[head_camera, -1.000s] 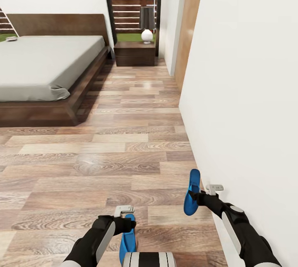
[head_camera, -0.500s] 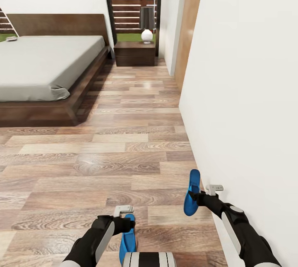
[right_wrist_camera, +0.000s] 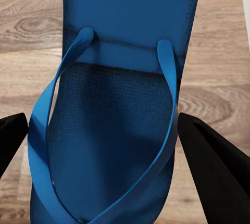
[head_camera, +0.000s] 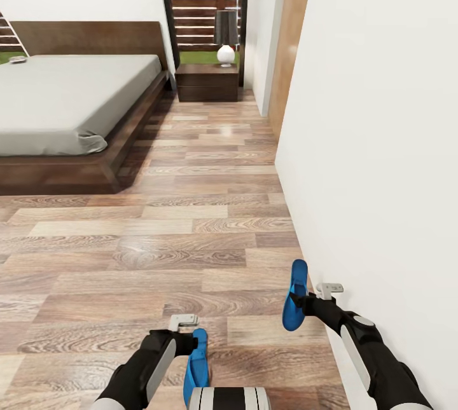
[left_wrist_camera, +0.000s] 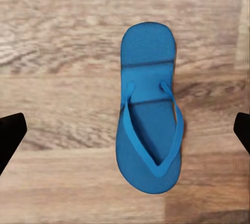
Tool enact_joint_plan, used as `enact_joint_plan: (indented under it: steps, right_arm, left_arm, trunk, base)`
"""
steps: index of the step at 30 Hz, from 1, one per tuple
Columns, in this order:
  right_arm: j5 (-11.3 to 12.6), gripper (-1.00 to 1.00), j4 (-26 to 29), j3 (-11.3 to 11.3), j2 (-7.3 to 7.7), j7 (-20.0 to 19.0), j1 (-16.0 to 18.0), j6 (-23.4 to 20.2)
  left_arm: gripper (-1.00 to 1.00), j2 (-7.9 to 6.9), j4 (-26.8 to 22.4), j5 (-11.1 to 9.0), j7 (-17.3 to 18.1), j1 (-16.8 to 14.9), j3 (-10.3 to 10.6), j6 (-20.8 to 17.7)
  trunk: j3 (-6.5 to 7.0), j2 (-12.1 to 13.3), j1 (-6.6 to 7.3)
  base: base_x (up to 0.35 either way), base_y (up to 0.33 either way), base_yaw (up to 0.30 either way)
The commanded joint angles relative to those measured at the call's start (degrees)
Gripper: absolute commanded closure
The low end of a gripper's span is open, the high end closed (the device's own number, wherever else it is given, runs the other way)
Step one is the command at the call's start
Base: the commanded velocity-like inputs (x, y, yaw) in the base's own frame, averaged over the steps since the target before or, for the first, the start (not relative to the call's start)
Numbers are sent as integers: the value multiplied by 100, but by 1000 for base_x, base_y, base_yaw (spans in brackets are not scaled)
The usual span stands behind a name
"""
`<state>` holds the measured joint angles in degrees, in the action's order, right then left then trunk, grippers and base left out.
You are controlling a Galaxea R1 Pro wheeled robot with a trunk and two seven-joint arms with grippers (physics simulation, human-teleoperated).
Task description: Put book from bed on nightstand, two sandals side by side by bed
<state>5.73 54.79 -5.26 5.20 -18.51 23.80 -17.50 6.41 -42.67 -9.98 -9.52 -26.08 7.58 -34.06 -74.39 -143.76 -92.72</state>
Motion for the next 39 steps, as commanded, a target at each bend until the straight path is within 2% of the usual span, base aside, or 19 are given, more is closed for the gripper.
enact_joint_plan:
  steps: [1,2,4,6,8,19,39]
  right_arm:
    - [60,100,6,-10,-1,-15,2,-46]
    - [60,100,6,-10,-1,-16,2,-48]
    - [60,100,5,-10,-1,-18,2,-45]
    - [60,100,5,-10,-1,-19,2,-44]
    - [60,100,5,-10,-1,-20,2,-45]
    - [60,100,5,-10,0,-21,2,-52]
    - [61,100,23,-19,8,-25,2,-104]
  left_arm:
    - [-100,0,-9,-63,-28,-2,19,-25]
    - [-100,6,-6,-69,308,-2,22,-40]
    - [-100,6,-2,-54,739,-2,23,-50]
    - [-100,-3,-4,-44,1029,-2,24,-53]
    - [-100,-6,-6,-41,1119,-2,24,-44]
    - [-100,-10,-31,-39,1148,-2,16,-23]
    - [-100,-6,-31,-56,1174,-2,16,-31]
  trunk:
    - [-4,-2,1]
    - [-4,-2,1]
    - [-4,-2,1]
    - [-4,-2,1]
    - [-4,-2,1]
    - [-4,-2,1]
    - [-447,-28,-50]
  base:
    - [0,0,0]
    - [0,0,0]
    - [0,0,0]
    - [0,0,0]
    - [0,0,0]
    - [0,0,0]
    - [0,0,0]
